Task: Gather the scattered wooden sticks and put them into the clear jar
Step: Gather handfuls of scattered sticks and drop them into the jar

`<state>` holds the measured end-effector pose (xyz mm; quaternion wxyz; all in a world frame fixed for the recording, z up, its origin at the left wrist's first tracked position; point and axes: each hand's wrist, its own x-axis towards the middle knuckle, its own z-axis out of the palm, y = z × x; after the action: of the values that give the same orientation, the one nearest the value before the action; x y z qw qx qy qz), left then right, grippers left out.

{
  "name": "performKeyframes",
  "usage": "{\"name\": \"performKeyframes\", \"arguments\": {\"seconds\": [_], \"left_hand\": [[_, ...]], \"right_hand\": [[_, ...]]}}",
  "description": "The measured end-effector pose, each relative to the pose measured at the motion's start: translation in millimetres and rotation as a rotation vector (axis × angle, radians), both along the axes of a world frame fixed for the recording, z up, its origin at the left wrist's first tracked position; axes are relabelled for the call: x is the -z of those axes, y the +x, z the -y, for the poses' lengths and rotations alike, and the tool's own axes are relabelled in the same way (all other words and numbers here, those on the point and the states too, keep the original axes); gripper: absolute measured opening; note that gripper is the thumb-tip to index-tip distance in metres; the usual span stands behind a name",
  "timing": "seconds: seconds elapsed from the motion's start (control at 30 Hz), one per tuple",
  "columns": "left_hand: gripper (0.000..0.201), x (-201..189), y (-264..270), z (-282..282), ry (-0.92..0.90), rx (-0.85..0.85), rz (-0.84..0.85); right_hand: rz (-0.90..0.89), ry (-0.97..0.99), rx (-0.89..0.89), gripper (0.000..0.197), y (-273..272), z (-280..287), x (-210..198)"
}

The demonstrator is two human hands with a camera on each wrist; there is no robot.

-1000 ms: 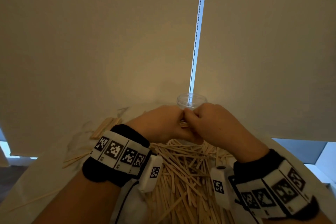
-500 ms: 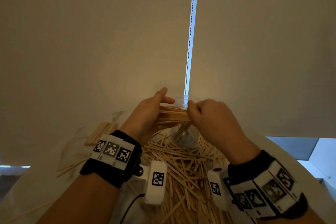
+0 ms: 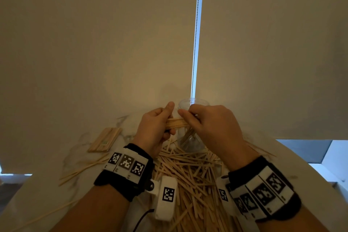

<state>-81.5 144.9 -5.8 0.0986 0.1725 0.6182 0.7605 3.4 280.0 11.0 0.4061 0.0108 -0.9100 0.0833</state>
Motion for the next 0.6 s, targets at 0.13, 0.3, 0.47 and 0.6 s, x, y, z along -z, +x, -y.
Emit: {"name": "performKeyframes", "arguments": {"seconds": [0.13, 0.3, 0.47, 0.6], "left_hand": [[0.039, -1, 5, -5, -0.094, -0.014, -0.160], [0.034, 7, -4, -7, -0.097, -0.146, -0.169], [0.043, 13, -25, -25, -0.160, -0.181, -0.070], [0.088, 4, -42, -43, -0.228, -0.100, -0.112]], "right_hand": [[-0.008, -0.036, 0.057, 0.052, 7, -8, -9], [-0.036, -0.171, 0.216, 0.052, 15, -28, -28], [0.021, -0.214, 0.316, 0.046, -8, -58, -54], [0.180, -0.060, 0.383, 0.035, -58, -71, -70]]}}
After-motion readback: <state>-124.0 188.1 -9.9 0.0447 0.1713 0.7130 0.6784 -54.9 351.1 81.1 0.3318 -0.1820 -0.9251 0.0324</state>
